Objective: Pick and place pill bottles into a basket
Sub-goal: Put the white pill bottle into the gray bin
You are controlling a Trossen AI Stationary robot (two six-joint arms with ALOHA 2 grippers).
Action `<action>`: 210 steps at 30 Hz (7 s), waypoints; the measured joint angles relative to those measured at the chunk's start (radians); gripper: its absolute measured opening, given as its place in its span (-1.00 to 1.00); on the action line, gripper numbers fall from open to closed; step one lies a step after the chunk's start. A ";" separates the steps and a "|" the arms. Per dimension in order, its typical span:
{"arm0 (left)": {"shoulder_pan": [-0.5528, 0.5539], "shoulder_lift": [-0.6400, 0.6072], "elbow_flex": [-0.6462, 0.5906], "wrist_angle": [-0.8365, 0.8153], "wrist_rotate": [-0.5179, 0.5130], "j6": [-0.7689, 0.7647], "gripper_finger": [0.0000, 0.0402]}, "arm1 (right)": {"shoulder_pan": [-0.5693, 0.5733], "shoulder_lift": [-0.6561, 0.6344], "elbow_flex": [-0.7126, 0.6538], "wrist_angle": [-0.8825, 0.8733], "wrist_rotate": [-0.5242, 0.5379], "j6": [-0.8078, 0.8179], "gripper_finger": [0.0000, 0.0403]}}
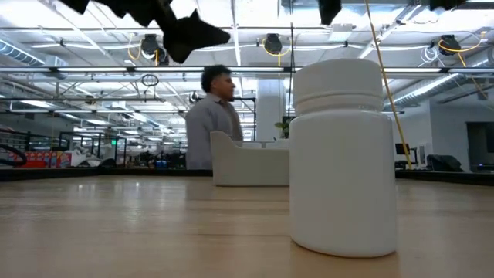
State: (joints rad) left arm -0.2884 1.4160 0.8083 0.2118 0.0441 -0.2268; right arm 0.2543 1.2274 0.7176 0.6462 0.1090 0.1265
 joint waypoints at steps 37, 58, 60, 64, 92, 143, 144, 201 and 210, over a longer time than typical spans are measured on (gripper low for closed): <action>-0.225 0.626 0.754 -0.517 -0.206 0.023 0.73 | 0.226 -0.207 -0.217 0.427 0.022 -0.195 0.09; -0.233 0.705 0.753 -0.485 -0.205 0.042 0.73 | 0.225 -0.207 -0.216 0.404 0.025 -0.165 0.09; -0.232 0.709 0.753 -0.480 -0.202 0.042 0.73 | 0.225 -0.207 -0.216 0.403 0.025 -0.165 0.09; -0.232 0.708 0.753 -0.476 -0.202 0.034 0.73 | 0.225 -0.207 -0.216 0.403 0.025 -0.165 0.09; -0.207 0.750 0.753 -0.448 -0.165 0.015 -0.07 | 0.225 -0.207 -0.216 0.392 0.025 -0.165 0.09; 0.262 0.333 0.734 -0.837 -0.312 0.207 0.02 | 0.226 -0.207 -0.217 0.370 0.022 -0.145 0.09; 0.275 0.333 0.719 -0.830 -0.306 0.206 0.02 | 0.226 -0.207 -0.217 0.370 0.022 -0.145 0.09; 0.406 0.431 0.336 -0.405 -0.068 0.127 0.07 | 0.225 -0.206 -0.217 0.361 0.024 -0.139 0.09; 0.406 0.434 0.336 -0.395 -0.068 0.130 -0.01 | 0.225 -0.206 -0.217 0.357 0.025 -0.138 0.09</action>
State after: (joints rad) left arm 0.1173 1.8496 1.1442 -0.1829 -0.0237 -0.0963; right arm 0.4797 1.0210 0.5011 1.0031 0.1337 -0.0120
